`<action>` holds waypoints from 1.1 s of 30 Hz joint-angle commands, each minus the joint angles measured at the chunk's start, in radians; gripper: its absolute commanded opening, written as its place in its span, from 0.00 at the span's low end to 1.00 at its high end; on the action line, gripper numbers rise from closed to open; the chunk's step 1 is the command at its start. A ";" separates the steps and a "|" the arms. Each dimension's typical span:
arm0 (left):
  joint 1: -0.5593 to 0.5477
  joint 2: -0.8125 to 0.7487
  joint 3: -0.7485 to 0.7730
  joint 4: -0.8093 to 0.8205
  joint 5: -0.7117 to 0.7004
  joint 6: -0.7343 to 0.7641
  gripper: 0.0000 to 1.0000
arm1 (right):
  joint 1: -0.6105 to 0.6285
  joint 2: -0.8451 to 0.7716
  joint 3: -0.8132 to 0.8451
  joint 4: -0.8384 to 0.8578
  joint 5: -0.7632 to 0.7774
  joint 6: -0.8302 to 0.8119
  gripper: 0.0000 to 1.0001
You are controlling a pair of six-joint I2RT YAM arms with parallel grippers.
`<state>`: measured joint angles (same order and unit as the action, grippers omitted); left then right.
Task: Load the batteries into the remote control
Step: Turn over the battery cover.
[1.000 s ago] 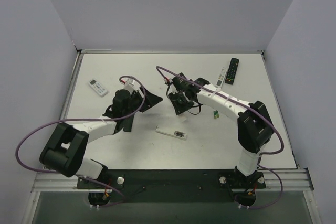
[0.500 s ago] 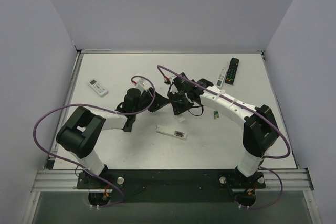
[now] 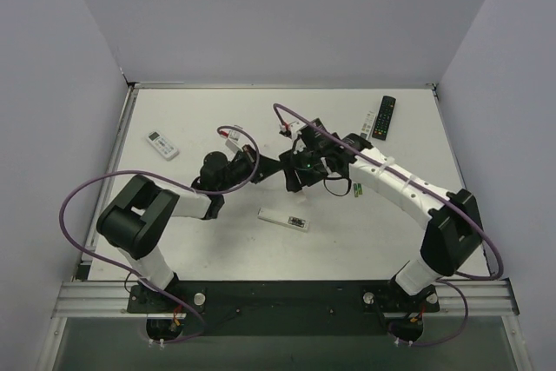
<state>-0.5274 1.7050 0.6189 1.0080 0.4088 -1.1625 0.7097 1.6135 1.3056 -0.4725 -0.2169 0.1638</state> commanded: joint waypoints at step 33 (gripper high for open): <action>0.003 -0.326 -0.008 0.136 0.122 0.148 0.49 | -0.138 -0.420 -0.289 0.353 -0.437 -0.058 0.00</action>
<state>-0.5220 1.4532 0.5880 1.2484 0.5735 -1.0672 0.5560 1.2491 1.0153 -0.1207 -0.7628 0.1917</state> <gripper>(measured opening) 0.288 0.019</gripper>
